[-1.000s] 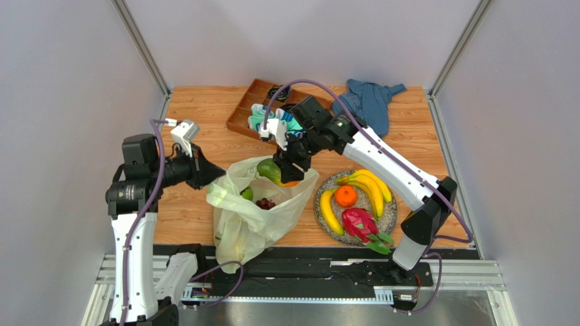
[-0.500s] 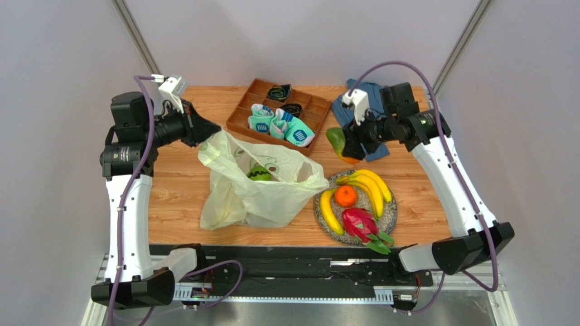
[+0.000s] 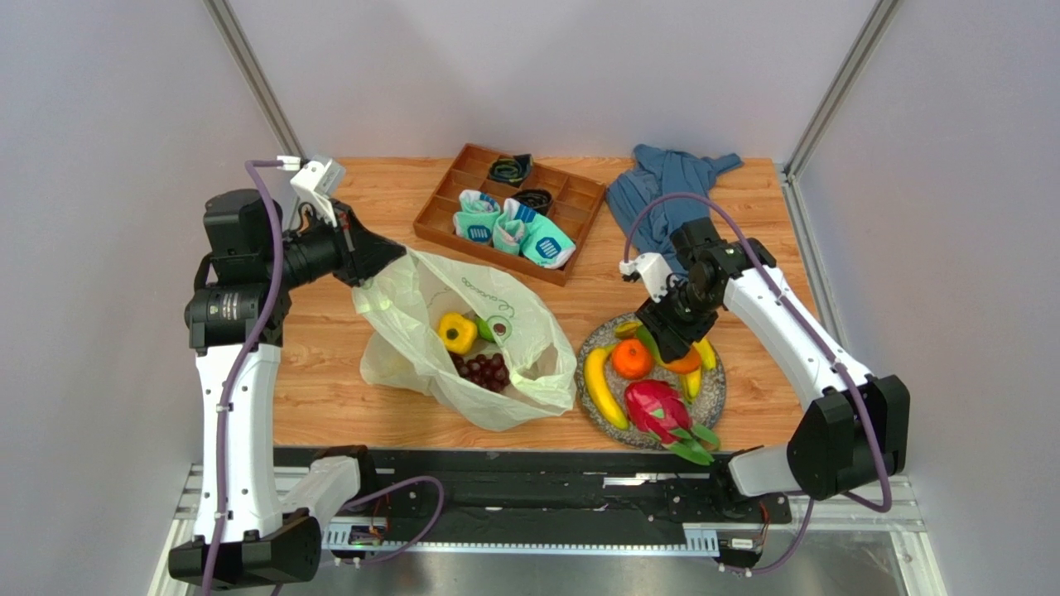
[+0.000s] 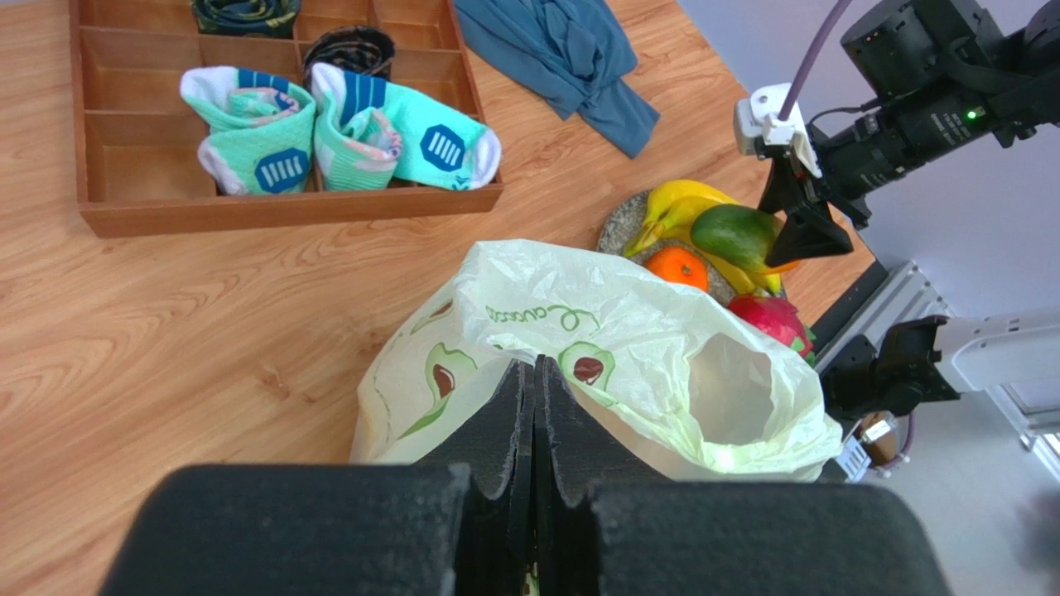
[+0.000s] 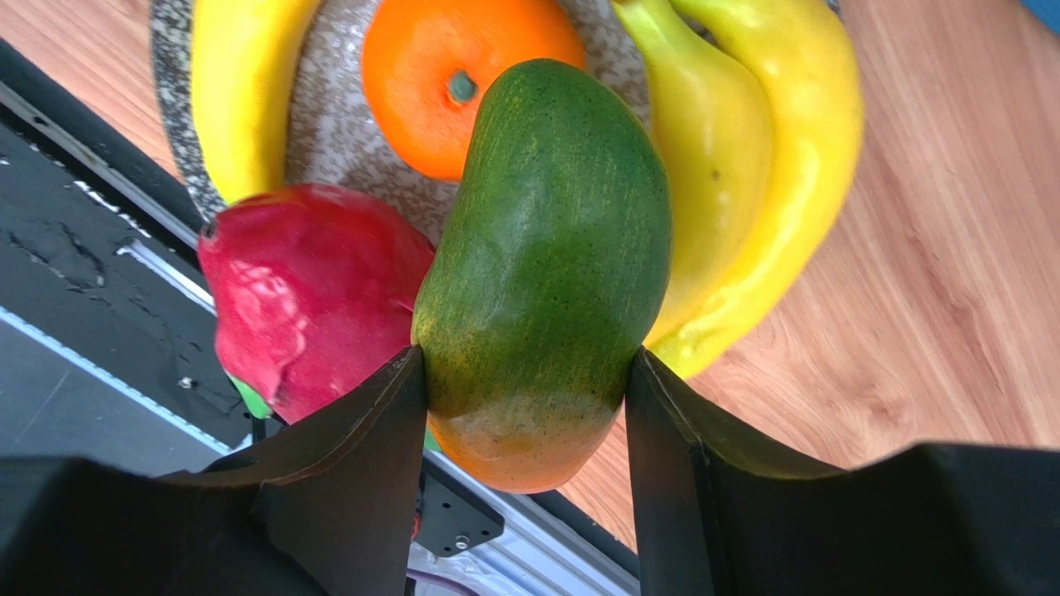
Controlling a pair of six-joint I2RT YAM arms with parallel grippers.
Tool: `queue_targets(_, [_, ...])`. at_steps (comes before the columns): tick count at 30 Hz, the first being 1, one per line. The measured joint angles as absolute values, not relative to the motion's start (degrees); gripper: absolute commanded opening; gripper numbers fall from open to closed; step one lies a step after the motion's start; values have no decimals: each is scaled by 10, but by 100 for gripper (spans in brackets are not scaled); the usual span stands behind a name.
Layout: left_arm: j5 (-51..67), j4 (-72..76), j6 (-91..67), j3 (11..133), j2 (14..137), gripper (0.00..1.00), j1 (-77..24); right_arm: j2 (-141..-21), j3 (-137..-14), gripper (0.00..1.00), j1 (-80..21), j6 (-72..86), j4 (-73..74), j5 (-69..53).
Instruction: Take the fake fruits out of the plastic bag
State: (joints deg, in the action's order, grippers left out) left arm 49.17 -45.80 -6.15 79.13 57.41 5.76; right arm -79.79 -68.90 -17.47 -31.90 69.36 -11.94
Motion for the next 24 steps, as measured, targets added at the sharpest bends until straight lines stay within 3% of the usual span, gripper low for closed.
queue_targets(4, [492,-458,-62,784,569,0,58,-755,-686,22,-133,-321,696,-115])
queue_targets(8, [492,-457,-63,775,569,0,58,-705,-686,21,12,-294,705,-130])
queue_targets(12, [492,-458,-63,774,572,0,58,-745,-684,21,121,-269,736,-131])
queue_targets(24, [485,-461,-62,774,577,0,58,-838,-608,22,138,-219,758,-141])
